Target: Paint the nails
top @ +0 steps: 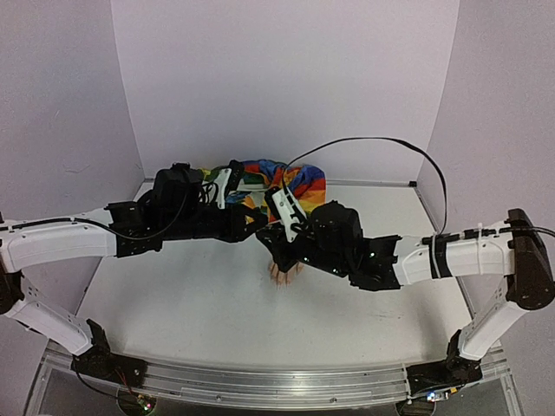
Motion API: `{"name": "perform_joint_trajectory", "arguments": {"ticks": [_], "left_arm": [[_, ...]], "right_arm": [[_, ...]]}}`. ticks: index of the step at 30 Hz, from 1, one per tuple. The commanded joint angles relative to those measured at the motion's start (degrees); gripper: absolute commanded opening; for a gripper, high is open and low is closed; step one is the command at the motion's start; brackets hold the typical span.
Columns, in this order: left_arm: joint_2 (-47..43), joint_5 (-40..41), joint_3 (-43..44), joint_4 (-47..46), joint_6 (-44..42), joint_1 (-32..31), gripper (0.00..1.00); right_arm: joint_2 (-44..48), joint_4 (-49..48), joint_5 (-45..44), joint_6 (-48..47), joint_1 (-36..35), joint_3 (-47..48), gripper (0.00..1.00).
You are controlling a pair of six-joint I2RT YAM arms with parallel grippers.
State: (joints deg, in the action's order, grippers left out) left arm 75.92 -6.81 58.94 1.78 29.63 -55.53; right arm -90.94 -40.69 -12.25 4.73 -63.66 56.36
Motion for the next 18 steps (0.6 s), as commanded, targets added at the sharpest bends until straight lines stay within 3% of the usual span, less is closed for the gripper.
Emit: {"name": "perform_joint_trajectory", "arguments": {"ticks": [1,6,11,18], "left_arm": [[-0.70,-0.56,4.21,1.81,4.05,-1.16,0.01],[-2.66,-5.44,4.01,1.73,3.04,-0.73,0.26],[-4.59,-10.94,4.12,1.65,1.42,-0.16,0.61],[-8.13,-16.06,2.86,0.13,0.61,0.86,0.72]], "right_arm": [[0.57,-4.53,4.97,-6.38,1.52,1.54,0.00],[4.03,-3.84,24.99,-5.52,3.39,-0.74,0.00],[7.48,-3.35,41.65,-0.58,6.48,-1.57,0.00],[9.23,-3.52,56.52,3.37,10.37,-0.46,0.00]]}}
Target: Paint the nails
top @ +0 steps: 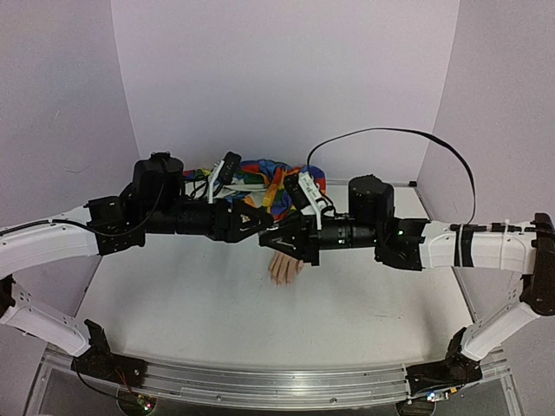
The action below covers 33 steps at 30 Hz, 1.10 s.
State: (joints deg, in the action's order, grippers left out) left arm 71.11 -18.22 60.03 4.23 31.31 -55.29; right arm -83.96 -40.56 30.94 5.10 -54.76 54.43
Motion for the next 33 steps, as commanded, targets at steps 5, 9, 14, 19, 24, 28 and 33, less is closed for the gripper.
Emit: {"name": "perform_joint_trajectory", "arguments": {"ticks": [5,9,14,19,24,28,33], "left_arm": [[-4.30,-9.12,0.88,-7.11,-0.66,0.66,0.65],[-2.90,-11.49,1.52,-7.86,-0.95,0.62,0.54],[-1.13,-12.42,1.86,-8.00,-1.26,0.62,0.41],[-0.81,-10.08,1.73,-7.95,-2.48,0.55,0.22],[-0.36,-2.05,0.55,-7.42,-3.65,-0.24,0.04],[0.76,8.69,0.77,-5.19,-3.69,-2.00,0.00],[4.34,13.34,4.08,0.10,-0.83,-2.02,0.00]], "right_arm": [[0.93,-3.76,17.94,4.44,1.85,3.33,0.00],[0.66,-4.06,16.77,4.52,1.87,3.57,0.00],[0.00,-4.53,15.13,4.59,1.92,3.92,0.00],[-0.64,-4.29,9.43,4.30,1.93,3.36,0.00],[-1.71,-2.78,-12.40,4.88,1.82,3.14,0.00],[-3.38,-2.02,-39.92,3.22,-1.24,3.44,0.00],[-7.44,-4.88,-49.89,-1.65,-4.47,4.88,0.00]]}}
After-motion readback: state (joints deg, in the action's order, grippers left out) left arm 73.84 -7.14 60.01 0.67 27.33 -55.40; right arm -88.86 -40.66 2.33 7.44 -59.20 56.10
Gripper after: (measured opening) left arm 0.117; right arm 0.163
